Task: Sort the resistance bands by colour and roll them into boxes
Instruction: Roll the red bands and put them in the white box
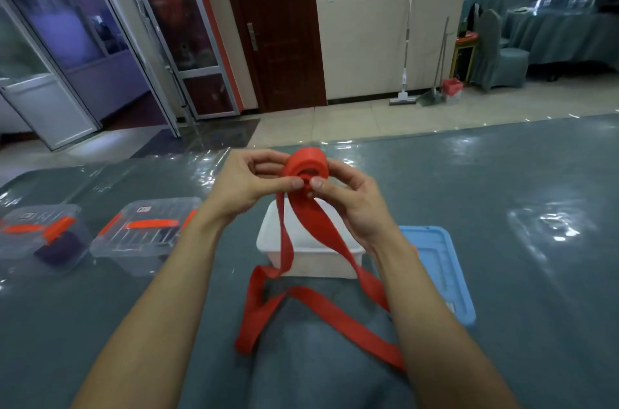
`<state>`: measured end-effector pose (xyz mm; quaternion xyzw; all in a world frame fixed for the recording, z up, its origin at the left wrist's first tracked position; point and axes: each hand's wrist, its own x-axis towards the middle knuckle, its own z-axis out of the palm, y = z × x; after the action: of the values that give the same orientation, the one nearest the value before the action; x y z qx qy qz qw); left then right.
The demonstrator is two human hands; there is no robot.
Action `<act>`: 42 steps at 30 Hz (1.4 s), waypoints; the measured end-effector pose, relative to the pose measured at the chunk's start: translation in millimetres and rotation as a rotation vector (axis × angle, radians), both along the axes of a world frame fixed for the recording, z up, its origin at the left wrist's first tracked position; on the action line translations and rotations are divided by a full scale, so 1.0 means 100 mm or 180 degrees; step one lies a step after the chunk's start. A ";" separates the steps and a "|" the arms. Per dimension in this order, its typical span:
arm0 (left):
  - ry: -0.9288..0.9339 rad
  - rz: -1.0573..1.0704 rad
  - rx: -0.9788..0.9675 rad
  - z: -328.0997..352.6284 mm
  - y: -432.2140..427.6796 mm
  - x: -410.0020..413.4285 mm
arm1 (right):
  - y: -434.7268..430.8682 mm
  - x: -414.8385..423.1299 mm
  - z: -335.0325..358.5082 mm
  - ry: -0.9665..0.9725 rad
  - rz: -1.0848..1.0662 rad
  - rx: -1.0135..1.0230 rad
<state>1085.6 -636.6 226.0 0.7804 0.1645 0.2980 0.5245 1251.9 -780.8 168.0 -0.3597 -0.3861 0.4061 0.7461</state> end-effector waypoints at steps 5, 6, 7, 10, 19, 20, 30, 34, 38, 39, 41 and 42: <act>0.0810 -0.0221 0.0118 -0.22 -0.08 -0.04 | -0.26 0.06 -0.23 -0.0609 0.0026 -0.0500; 0.0972 -0.0286 0.0210 -0.22 -0.10 -0.03 | -0.30 0.07 -0.22 -0.0898 -0.0007 -0.0637; 0.1144 -0.0336 0.0346 -0.21 -0.13 -0.02 | -0.34 0.08 -0.21 -0.1267 -0.0062 -0.0822; 0.1599 -0.0504 0.0822 -0.14 -0.18 0.03 | -0.46 0.13 -0.18 -0.2067 -0.0087 -0.1336; 0.0999 -0.0584 0.0081 -0.21 -0.22 0.01 | -0.53 0.11 -0.26 -0.1084 -0.0363 -0.0644; 0.0895 -0.0597 -0.0003 -0.29 -0.26 0.00 | -0.53 0.12 -0.28 -0.0949 -0.0368 -0.0578; 0.0414 -0.0062 0.0078 -0.38 -0.41 0.08 | -0.49 0.05 -0.39 -0.0555 -0.0293 -0.0565; 0.1436 -0.0125 0.1049 -0.15 -0.37 0.04 | -0.57 0.14 -0.28 -0.1635 -0.0459 -0.1147; 0.2324 -0.0269 0.2899 0.06 -0.42 0.19 | -0.53 0.03 -0.15 -0.2484 -0.0437 -0.1345; 0.2320 -0.0281 0.3050 0.09 -0.41 0.21 | -0.51 0.01 -0.14 -0.2643 -0.0490 -0.1354; 0.2150 -0.0275 0.2624 0.10 -0.38 0.17 | -0.50 -0.01 -0.14 -0.2795 -0.0719 -0.1270; 0.1935 -0.0272 0.2137 0.08 -0.35 0.13 | -0.50 -0.01 -0.13 -0.2814 -0.0851 -0.1198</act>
<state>1098.5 -671.9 233.6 0.9654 0.1729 0.0702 0.1822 1250.8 -830.9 155.1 -0.6722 -0.5359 0.1782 0.4787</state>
